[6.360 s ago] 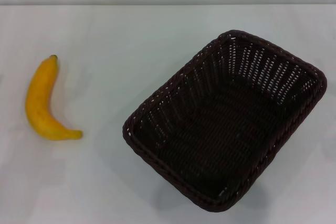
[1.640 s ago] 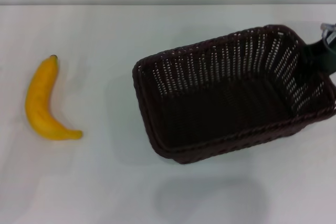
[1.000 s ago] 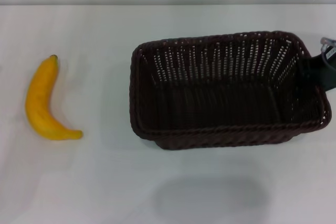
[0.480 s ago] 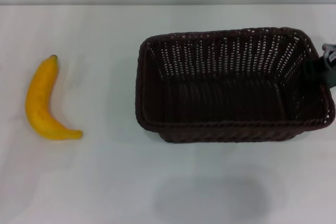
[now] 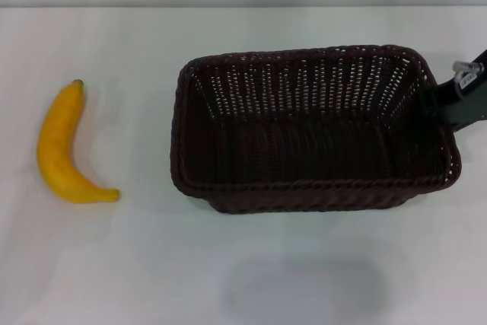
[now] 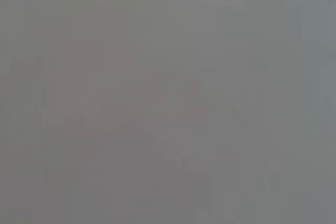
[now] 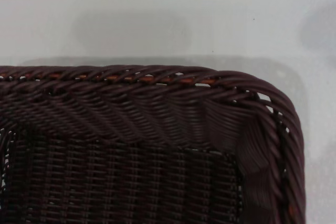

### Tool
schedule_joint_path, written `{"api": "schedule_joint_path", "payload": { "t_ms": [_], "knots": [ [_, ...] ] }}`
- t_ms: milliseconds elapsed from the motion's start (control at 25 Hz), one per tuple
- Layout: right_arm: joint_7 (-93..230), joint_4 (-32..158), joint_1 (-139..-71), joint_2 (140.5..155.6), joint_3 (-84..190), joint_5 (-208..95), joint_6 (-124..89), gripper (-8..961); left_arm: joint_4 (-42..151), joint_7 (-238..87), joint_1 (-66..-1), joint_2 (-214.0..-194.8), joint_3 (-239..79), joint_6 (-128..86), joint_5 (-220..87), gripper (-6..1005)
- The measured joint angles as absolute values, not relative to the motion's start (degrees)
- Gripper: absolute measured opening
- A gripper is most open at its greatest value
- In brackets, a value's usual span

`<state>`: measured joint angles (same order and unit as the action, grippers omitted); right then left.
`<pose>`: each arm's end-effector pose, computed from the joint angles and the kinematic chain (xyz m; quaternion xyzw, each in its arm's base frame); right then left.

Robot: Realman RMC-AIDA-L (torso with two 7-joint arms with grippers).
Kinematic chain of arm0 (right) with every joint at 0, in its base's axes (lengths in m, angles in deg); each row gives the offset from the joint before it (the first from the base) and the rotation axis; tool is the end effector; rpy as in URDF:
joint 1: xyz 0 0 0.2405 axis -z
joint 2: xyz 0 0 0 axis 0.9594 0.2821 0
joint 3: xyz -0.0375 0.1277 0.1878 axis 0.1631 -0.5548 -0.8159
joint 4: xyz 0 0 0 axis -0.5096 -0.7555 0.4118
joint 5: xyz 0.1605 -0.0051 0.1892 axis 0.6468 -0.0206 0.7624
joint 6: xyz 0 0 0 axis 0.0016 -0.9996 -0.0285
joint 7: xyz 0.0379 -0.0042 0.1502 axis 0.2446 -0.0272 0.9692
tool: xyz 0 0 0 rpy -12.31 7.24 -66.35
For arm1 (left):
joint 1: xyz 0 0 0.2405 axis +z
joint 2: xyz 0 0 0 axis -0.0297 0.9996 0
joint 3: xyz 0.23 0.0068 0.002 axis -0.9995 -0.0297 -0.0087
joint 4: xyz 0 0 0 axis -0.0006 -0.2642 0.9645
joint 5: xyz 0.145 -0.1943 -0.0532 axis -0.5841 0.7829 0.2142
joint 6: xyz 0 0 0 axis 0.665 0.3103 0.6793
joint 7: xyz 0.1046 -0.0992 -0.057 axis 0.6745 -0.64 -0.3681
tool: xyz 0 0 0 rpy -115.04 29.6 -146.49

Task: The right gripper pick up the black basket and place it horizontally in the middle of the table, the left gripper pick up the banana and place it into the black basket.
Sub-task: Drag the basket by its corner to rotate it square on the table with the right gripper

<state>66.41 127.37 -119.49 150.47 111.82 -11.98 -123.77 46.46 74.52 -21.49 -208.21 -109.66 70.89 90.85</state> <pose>0.1476 0.4073 0.0479 -0.7474 0.6217 -0.1246 0.1985 -0.3711 0.3123 0.0935 -0.5362 -0.2153 -0.4438 0.6850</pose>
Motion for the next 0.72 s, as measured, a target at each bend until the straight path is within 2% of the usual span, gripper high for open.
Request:
{"api": "schedule_joint_path", "payload": {
  "t_ms": [120, 240, 400, 720],
  "knots": [
    [66.6, 127.92, -119.88, 150.16, 112.17, -13.52, -124.54, 244, 46.45, 74.52, -21.45, -208.23, -109.66, 70.89, 90.93, 669],
    [66.6, 128.92, -119.98, 150.05, 112.14, -13.27, -125.32, 266, 46.21, 74.52, -21.31, -208.24, -109.67, 70.9, 90.98, 639],
    [66.94, 130.8, -120.02, 149.56, 112.14, -13.34, -126.28, 267, 45.96, 74.52, -21.16, -208.24, -109.67, 70.93, 91.02, 639],
    [67.69, 132.89, -118.97, 147.31, 112.23, -13.24, -127.09, 268, 45.47, 74.52, -20.67, -208.23, -109.67, 71.0, 91.02, 639]
  ]
}}
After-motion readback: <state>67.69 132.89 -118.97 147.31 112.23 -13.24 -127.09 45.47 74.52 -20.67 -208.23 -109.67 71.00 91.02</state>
